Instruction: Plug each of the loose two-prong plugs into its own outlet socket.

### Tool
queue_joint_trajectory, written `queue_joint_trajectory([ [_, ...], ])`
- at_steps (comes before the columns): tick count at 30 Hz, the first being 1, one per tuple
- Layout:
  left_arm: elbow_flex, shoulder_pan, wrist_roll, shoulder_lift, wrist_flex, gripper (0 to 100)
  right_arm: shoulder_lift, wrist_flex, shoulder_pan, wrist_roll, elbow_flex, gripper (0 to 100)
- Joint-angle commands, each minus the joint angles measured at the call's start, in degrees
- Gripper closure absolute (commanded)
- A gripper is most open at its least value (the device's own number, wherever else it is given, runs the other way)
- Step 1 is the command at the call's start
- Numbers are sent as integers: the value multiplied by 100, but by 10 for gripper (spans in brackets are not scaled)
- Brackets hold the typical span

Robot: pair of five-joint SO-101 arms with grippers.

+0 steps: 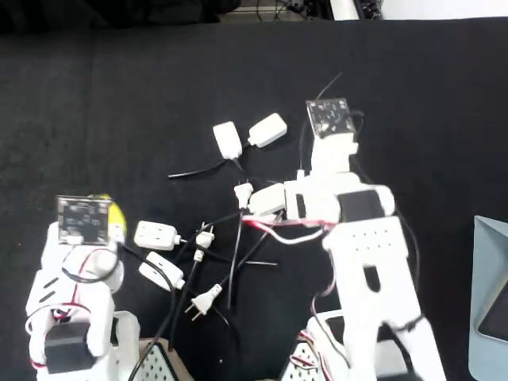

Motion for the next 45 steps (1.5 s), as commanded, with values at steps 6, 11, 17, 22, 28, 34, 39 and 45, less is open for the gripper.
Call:
queue_joint_trajectory([
  [6, -1059, 233, 246, 1442, -422, 848, -2088, 35, -879, -70, 13, 987],
  [11, -1771, 426, 651, 2180, -475, 848, -3248, 114, -1407, -70, -4, 987],
  [17, -2202, 1209, 958, 2400, -466, 848, -3802, 343, -2277, -44, 13, 987],
  [22, -2220, 1956, 1090, 2365, -492, 852, -3864, 396, -3130, -44, -13, 987],
  [28, -2334, 2360, 1292, 2356, -466, 852, -3908, 387, -4079, -70, 4, 987],
  [34, -2651, 2651, 1292, 2356, -466, 852, -3846, 378, -4422, -53, 22, 987],
  [39, -2923, 3064, 1275, 2295, -255, 852, -3846, 378, -4440, -35, 92, 987],
  [45, -3099, 3855, 1240, 1618, 255, 850, -3846, 378, -4422, -44, 224, 987],
])
